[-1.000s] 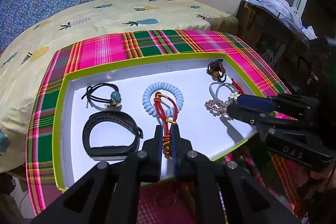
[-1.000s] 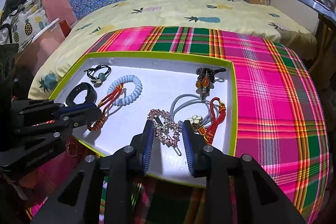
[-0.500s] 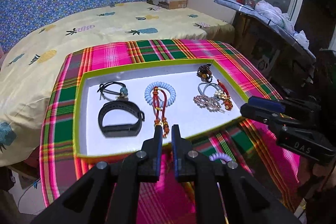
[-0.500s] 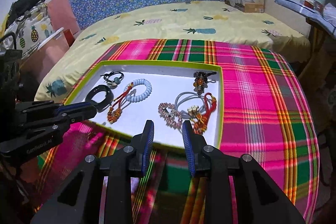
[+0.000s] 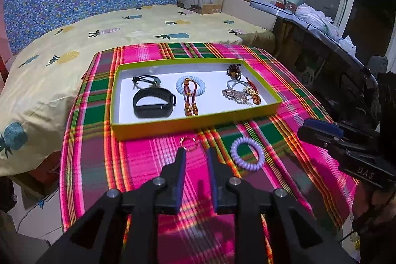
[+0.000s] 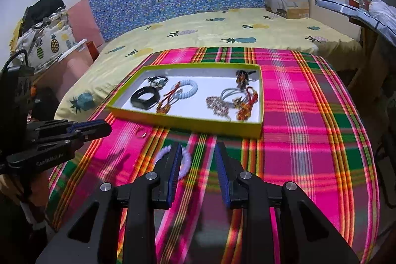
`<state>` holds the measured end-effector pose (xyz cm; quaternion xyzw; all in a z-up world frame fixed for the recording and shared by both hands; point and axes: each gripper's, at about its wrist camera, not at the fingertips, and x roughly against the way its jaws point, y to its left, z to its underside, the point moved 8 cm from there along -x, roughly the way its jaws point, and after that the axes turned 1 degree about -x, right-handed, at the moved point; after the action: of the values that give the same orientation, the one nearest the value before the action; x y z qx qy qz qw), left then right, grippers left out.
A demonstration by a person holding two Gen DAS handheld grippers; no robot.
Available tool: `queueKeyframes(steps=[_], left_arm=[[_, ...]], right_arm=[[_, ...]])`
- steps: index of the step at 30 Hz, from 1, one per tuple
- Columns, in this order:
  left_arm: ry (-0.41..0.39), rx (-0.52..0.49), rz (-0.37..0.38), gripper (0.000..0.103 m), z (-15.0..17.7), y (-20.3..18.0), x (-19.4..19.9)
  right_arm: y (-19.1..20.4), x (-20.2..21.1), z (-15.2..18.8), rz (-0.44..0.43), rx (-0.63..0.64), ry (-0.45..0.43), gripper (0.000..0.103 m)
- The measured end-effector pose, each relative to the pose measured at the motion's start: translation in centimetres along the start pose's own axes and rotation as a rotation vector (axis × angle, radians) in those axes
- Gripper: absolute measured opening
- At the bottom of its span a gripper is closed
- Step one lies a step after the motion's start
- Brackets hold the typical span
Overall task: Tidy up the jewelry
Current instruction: 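Open both tools to drop the keychain and clip into the box, then move left tool to the gold ring while right tool grasps the lavender coiled bracelet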
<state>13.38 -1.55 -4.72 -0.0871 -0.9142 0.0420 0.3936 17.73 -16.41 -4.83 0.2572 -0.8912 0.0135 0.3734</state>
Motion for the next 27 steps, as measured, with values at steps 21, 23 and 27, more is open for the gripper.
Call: queueKeyframes(steps=[21,23,27], left_arm=[[0.004,0.025,-0.023,0.029,3.1,0.0,1.4],[0.005,0.024,-0.036,0.029,3.1,0.1,1.2],[0.008,0.027,-0.061,0.029,3.1,0.5,0.8]], right_arm=[[2.3,0.7,3.4,-0.016,0.028,0.027,0.029],[2.3,0.5,3.4,-0.026,0.019,0.030,0.029],[2.0,0.0,3.2,-0.032,-0.004,0.040,0.029]])
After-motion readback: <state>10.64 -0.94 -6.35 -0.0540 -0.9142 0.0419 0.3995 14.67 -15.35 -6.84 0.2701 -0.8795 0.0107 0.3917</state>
